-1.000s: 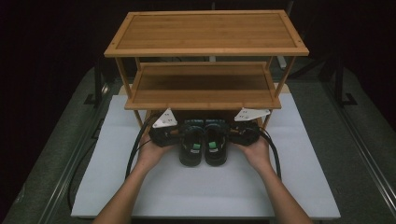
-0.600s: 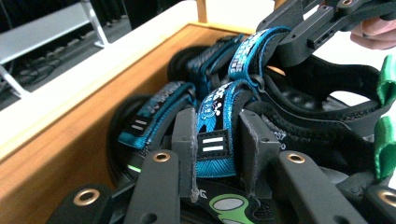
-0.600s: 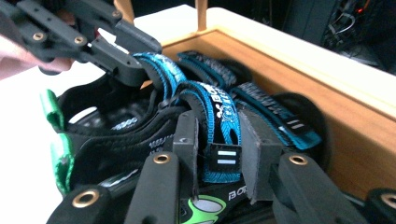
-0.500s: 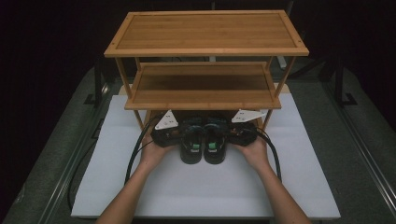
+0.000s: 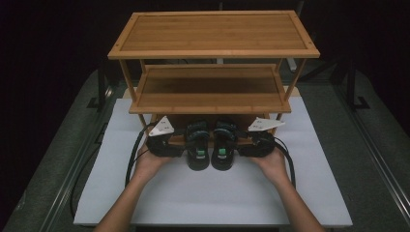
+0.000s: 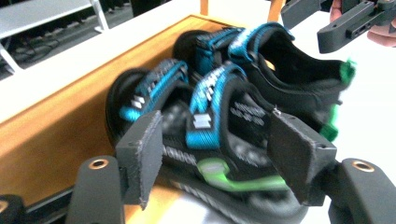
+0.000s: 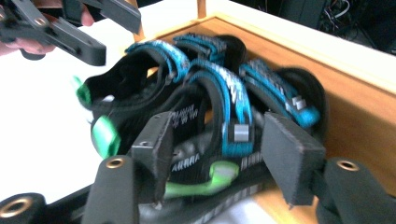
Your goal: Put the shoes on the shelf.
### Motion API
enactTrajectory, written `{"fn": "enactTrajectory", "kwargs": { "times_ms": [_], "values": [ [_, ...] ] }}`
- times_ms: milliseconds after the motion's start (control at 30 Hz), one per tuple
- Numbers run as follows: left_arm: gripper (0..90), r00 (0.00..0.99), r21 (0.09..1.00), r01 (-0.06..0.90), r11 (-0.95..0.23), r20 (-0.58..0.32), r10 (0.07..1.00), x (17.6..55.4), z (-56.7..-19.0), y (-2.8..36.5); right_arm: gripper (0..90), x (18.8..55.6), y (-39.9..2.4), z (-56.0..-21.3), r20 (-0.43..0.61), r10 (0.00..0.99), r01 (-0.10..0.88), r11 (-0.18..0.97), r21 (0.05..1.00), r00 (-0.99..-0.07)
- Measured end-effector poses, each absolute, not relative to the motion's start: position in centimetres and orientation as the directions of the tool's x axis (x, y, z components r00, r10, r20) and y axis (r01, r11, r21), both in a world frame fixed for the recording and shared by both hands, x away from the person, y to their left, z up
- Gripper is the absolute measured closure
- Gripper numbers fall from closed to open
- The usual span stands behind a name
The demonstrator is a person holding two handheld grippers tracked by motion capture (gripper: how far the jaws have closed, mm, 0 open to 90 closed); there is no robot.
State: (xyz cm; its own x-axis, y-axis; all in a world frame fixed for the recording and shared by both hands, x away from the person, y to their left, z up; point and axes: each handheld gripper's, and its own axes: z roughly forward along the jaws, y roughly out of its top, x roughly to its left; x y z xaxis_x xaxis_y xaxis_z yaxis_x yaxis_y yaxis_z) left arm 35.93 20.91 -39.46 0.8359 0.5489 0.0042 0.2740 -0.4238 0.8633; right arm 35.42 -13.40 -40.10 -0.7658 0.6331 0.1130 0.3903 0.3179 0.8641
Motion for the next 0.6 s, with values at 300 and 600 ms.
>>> {"fn": "enactTrajectory", "kwargs": {
  "times_ms": [300,600],
  "values": [
    [19.9,0.838,0.822,0.307,-0.479,0.005,0.545,33.9,-42.0,21.2,29.0,32.7,-14.1,-42.8,0.124,0.641,0.452,0.378,0.808,-0.758],
    [9.8,0.855,0.738,0.302,-0.604,0.071,0.514,34.0,-44.5,18.7,19.6,33.2,-12.0,-44.9,0.079,0.639,0.46,0.455,0.763,-0.765]
  ]
}}
